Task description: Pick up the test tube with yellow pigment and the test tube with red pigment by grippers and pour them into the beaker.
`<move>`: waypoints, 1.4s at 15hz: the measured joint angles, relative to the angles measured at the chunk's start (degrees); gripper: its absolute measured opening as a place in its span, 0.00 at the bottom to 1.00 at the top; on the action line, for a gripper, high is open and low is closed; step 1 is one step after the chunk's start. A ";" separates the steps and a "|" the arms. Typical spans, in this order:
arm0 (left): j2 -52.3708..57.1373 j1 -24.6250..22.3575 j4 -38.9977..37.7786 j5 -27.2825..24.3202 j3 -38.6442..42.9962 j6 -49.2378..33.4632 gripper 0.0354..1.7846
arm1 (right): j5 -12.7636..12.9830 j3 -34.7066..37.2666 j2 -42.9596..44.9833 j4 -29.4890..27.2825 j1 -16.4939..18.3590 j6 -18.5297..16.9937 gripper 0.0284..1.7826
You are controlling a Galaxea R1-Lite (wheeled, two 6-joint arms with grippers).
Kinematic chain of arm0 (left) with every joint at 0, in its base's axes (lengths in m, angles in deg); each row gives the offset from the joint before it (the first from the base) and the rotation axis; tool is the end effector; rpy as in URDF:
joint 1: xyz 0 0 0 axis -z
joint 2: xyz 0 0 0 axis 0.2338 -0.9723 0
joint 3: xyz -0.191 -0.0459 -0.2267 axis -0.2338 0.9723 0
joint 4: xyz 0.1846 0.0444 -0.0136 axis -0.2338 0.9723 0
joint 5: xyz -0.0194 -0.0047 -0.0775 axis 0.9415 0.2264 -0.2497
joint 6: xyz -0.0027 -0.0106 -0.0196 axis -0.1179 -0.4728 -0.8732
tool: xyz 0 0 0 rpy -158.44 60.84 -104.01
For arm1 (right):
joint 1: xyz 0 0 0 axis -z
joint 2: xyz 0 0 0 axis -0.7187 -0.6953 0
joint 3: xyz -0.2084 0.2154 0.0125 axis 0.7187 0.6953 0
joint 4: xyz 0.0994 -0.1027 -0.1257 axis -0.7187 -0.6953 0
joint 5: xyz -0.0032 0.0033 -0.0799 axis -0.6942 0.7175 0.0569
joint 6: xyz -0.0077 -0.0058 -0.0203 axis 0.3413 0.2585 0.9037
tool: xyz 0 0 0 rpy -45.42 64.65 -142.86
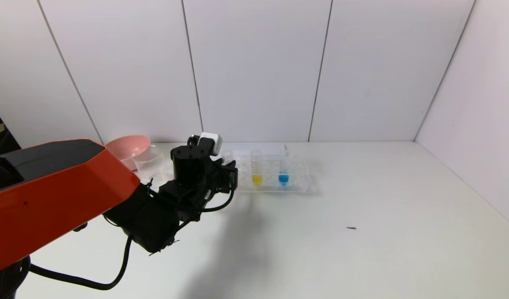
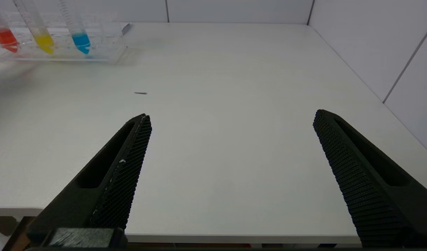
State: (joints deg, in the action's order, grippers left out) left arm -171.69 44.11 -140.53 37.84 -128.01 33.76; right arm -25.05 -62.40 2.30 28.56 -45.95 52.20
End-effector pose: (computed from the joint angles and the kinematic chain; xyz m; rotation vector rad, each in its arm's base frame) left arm 0.3387 -0.1946 0.0982 -0.0178 0.1348 -0.3154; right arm -0.0227 0.0000 0.0759 0.0003 0.0001 -0.0018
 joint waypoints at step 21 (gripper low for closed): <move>8.16 0.55 0.95 0.21 -0.30 1.62 0.22 | 0.00 0.02 0.00 0.00 0.00 0.02 0.95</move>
State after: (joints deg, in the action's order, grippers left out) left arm -163.53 44.66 -139.58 38.05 -128.31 35.38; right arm -25.05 -62.38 2.30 28.56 -45.95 52.23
